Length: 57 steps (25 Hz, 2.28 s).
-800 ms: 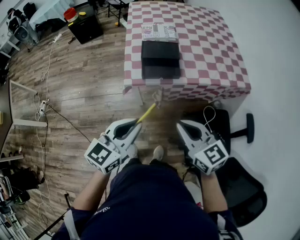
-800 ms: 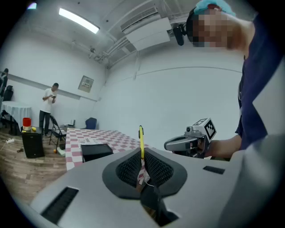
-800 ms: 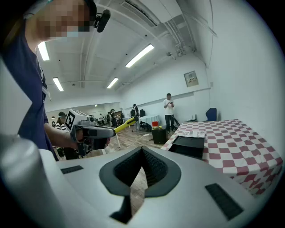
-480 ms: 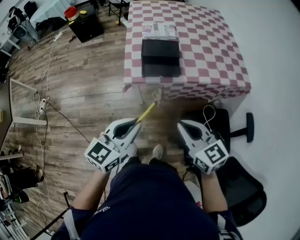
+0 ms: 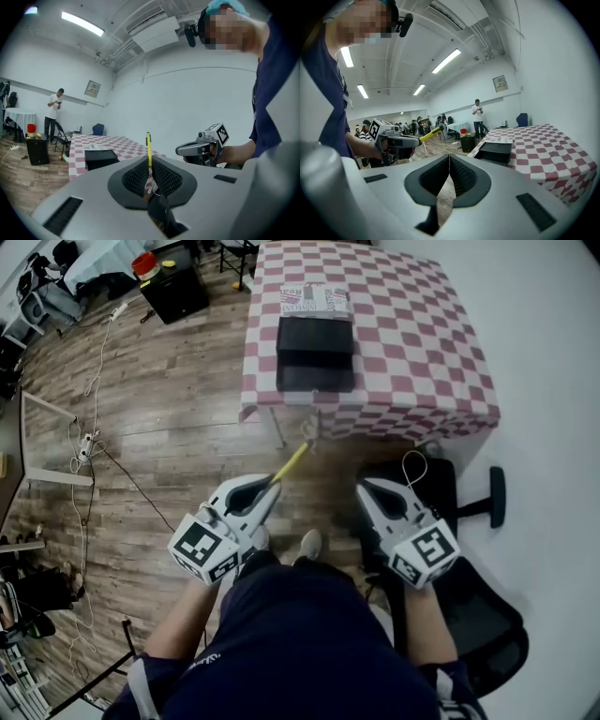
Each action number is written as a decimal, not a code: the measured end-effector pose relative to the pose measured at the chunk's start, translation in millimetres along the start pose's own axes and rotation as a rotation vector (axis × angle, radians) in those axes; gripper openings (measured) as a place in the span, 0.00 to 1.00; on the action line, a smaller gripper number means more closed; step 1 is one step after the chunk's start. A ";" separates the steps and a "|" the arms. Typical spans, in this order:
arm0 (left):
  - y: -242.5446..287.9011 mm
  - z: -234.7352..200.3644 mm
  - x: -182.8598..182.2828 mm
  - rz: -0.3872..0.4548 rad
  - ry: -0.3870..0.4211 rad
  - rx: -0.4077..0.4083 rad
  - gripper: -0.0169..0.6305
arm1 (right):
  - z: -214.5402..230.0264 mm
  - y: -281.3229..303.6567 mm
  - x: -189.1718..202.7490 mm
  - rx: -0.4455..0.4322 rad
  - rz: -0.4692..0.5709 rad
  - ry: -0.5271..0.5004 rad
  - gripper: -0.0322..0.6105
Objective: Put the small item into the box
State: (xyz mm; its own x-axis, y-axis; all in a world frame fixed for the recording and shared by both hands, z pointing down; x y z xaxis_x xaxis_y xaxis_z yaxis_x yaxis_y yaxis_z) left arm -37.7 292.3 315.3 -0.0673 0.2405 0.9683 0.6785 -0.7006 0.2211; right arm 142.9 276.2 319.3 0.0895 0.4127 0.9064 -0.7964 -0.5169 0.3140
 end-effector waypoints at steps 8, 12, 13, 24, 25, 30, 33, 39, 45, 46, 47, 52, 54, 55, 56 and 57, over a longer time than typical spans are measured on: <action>13.4 13.8 -0.6 -0.006 0.010 -0.013 0.10 | 19.6 -17.9 2.4 0.002 0.010 0.013 0.08; 22.9 6.6 0.2 -0.006 0.001 -0.020 0.10 | 29.6 -11.9 2.4 -0.005 0.004 0.019 0.08; 25.6 4.0 0.6 -0.006 -0.001 -0.020 0.10 | 32.3 -9.2 1.6 -0.006 0.004 0.021 0.08; 61.7 -68.0 3.3 -0.013 -0.034 0.003 0.10 | 70.4 58.3 -19.1 0.004 -0.018 0.036 0.08; 65.9 -78.9 3.3 -0.017 -0.036 0.007 0.10 | 74.4 68.4 -22.2 0.006 -0.022 0.039 0.08; 86.8 -135.2 0.2 -0.029 -0.044 0.030 0.10 | 95.9 118.8 -39.7 0.016 -0.037 0.054 0.08; 97.1 -168.6 -1.7 -0.026 -0.041 0.043 0.10 | 107.6 147.7 -51.1 0.027 -0.042 0.066 0.08; 115.4 -226.8 -3.9 -0.033 -0.037 0.078 0.10 | 124.8 197.1 -70.4 0.063 -0.070 0.076 0.08; 131.1 -272.6 -2.9 -0.076 -0.056 0.128 0.10 | 138.4 239.8 -85.4 0.091 -0.073 0.103 0.08; 133.8 -278.6 -3.1 -0.076 -0.051 0.137 0.10 | 140.3 245.2 -88.4 0.097 -0.072 0.101 0.08; 136.5 -284.3 -3.5 -0.072 -0.045 0.146 0.10 | 142.2 250.3 -91.3 0.103 -0.071 0.100 0.08; 152.5 -305.1 -3.7 -0.090 -0.048 0.172 0.10 | 154.9 269.9 -98.5 0.119 -0.075 0.113 0.08; 158.8 -309.5 -1.3 -0.093 -0.052 0.180 0.10 | 159.4 274.8 -100.6 0.122 -0.082 0.113 0.08; 162.3 -311.1 -1.3 -0.089 -0.050 0.185 0.10 | 161.6 277.2 -101.7 0.123 -0.085 0.113 0.08; 165.7 -312.4 -0.8 -0.093 -0.052 0.189 0.10 | 163.8 279.9 -102.4 0.122 -0.087 0.113 0.08; 168.8 -313.3 0.8 -0.107 -0.057 0.193 0.10 | 166.1 282.5 -102.9 0.121 -0.090 0.113 0.08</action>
State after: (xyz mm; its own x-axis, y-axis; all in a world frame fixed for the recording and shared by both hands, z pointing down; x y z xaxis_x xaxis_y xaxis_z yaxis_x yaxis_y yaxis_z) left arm -152.4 -36.3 389.7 -0.1088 0.3477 0.9313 0.7973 -0.5290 0.2906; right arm 8.1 -36.8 361.7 0.0833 0.5395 0.8378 -0.7099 -0.5579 0.4298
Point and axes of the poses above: the fingertips, and each gripper's own axes: y forward along the fingers, z to its right, x out of its underside, the point moved 3 cm from there along -y, backward along the fingers, and after that the axes turned 6 degrees about y, right-handed, at the moved point
